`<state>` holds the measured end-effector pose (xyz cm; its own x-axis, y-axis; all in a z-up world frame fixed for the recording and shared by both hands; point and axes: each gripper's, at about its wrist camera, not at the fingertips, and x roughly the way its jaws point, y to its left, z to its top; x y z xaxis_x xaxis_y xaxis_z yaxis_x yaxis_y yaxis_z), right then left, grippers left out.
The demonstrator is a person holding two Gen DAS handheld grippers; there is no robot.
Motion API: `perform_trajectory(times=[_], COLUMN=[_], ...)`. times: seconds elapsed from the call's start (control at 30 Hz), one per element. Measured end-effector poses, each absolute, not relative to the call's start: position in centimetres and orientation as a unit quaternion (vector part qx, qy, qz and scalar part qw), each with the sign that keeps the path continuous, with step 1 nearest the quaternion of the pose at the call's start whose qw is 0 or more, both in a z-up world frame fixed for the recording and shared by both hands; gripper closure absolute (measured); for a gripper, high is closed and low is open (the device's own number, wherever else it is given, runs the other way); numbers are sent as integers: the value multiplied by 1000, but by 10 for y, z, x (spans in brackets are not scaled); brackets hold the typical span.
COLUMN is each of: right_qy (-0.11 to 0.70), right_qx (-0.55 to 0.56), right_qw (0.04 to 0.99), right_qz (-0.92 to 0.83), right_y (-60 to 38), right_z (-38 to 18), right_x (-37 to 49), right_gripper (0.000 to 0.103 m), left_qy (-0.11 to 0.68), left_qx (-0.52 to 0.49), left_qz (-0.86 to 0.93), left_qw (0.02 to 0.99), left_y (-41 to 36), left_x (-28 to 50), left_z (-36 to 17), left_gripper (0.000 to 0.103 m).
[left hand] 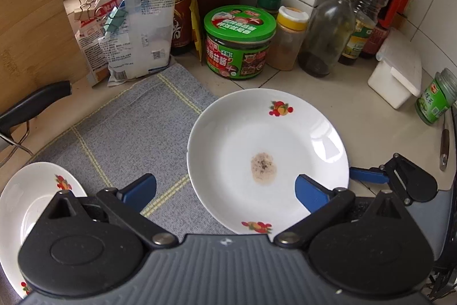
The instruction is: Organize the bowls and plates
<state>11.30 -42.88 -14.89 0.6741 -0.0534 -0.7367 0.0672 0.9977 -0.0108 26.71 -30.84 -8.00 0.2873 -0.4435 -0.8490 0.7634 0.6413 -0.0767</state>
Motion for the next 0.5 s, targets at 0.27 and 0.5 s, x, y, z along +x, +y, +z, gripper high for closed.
perform_trajectory(times=[0.27,0.5], right_qy=[389,384], right_qx=[-6,-10], right_qw=[921,923], right_qz=[-5,4], right_y=[-433,-436], right_z=[-151,-151], right_x=[114,119], right_gripper=[0,0], left_qy=[464,477], left_qx=[170,164], left_qz=[-388,-401], left_qw=[778,765], left_y=[-325,-343], left_x=[289,307], left_z=[-87,-103], left_gripper=[1,4])
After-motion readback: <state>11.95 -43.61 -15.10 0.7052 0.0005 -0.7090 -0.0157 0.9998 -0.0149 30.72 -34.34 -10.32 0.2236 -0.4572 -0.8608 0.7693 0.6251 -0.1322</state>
